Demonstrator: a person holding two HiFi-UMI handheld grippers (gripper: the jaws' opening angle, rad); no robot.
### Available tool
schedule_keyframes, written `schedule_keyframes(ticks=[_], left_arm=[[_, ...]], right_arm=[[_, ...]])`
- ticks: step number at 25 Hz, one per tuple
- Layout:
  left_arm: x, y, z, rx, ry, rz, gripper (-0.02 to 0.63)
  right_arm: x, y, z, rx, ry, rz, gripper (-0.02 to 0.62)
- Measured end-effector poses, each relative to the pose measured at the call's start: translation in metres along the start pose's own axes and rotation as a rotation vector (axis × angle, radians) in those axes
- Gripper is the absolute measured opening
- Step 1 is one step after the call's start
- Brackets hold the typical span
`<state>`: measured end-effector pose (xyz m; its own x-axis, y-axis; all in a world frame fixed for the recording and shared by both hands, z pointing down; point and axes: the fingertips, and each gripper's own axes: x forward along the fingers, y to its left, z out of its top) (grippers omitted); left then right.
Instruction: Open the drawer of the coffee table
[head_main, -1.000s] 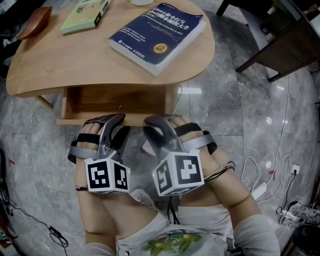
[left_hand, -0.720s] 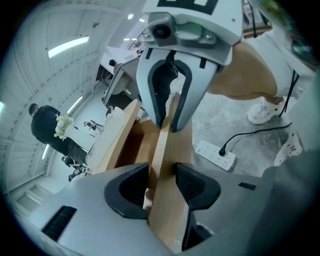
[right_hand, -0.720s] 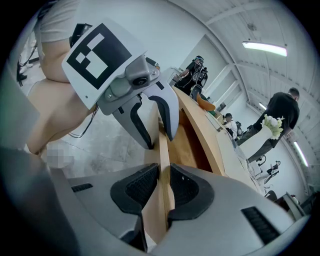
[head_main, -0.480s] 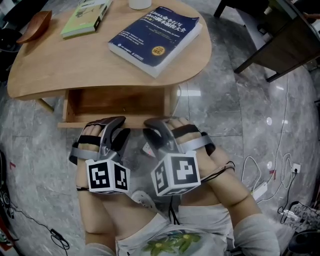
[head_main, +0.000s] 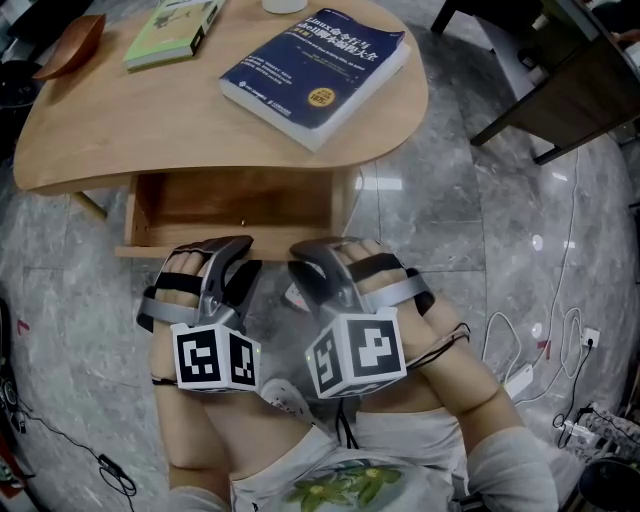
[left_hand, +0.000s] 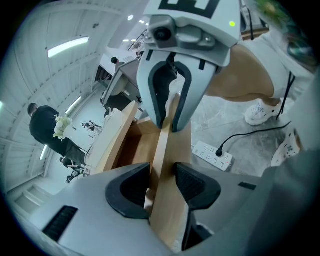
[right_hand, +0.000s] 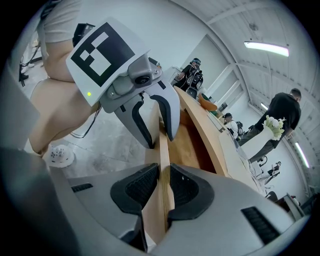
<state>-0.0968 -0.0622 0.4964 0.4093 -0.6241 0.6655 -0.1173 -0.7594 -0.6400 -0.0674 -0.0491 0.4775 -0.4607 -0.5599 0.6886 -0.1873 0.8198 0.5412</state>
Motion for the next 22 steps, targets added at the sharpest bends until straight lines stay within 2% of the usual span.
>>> schedule_keyframes(ticks=[22], left_arm=[[-0.0054, -0.0069, 0.0005, -0.006, 0.000, -0.005, 0.161]], right_arm=[[-0.0041, 0.0076, 0.0014, 0.011, 0.002, 0.029, 0.084]])
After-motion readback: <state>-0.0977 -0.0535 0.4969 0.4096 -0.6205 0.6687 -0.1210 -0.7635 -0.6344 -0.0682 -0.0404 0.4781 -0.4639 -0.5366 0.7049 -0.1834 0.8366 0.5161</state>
